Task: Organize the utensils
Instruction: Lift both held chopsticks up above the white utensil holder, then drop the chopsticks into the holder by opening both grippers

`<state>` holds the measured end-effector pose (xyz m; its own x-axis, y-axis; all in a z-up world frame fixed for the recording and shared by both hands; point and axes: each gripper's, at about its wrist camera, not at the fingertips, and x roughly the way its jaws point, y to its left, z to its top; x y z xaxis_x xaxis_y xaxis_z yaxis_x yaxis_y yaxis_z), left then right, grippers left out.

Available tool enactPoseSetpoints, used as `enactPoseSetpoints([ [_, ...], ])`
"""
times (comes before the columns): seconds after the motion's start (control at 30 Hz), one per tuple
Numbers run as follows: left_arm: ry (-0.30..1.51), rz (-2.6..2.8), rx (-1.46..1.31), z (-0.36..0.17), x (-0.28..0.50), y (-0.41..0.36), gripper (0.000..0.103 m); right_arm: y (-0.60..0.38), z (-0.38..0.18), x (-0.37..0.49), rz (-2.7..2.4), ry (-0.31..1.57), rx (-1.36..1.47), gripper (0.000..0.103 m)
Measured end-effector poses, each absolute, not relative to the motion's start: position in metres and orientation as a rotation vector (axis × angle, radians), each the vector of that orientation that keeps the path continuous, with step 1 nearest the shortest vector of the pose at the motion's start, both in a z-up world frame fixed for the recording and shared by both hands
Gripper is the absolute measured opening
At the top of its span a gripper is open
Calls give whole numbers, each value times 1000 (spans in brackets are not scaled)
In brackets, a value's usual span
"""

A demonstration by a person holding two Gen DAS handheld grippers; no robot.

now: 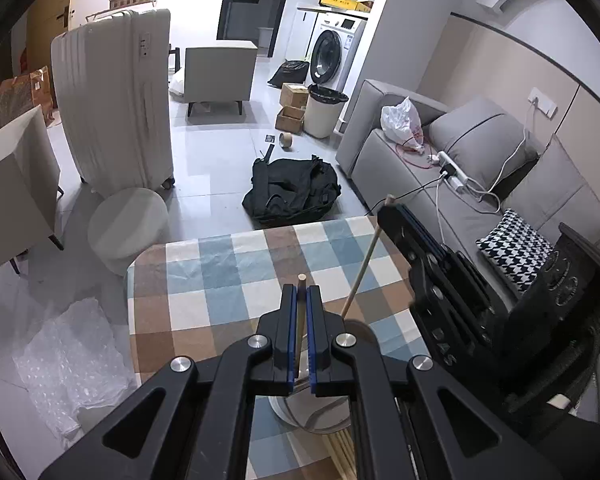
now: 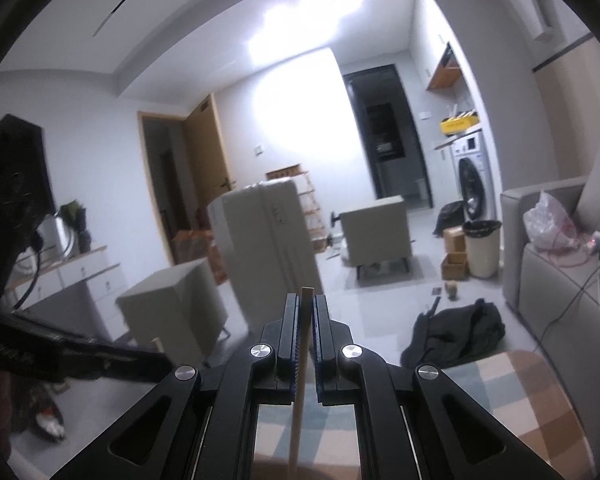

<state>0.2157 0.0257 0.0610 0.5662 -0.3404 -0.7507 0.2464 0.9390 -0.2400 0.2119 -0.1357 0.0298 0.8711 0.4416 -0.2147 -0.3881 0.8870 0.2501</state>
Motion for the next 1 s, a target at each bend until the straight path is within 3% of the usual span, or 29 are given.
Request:
enactPoseSetpoints([
  [0.37,965,-397,-167,49,216,20,1,-142,27,191,566,404,142,9],
  [0.4,964,-389,-158,50,215,19,5,-146,28,190,559,425,152,14],
  [0.5,949,-349,-154,56,209,20,38,-160,32,186,531,460,189,48],
  [1.0,850,-210,-172,89,144,33,62,-206,70,109,437,438,236,77],
])
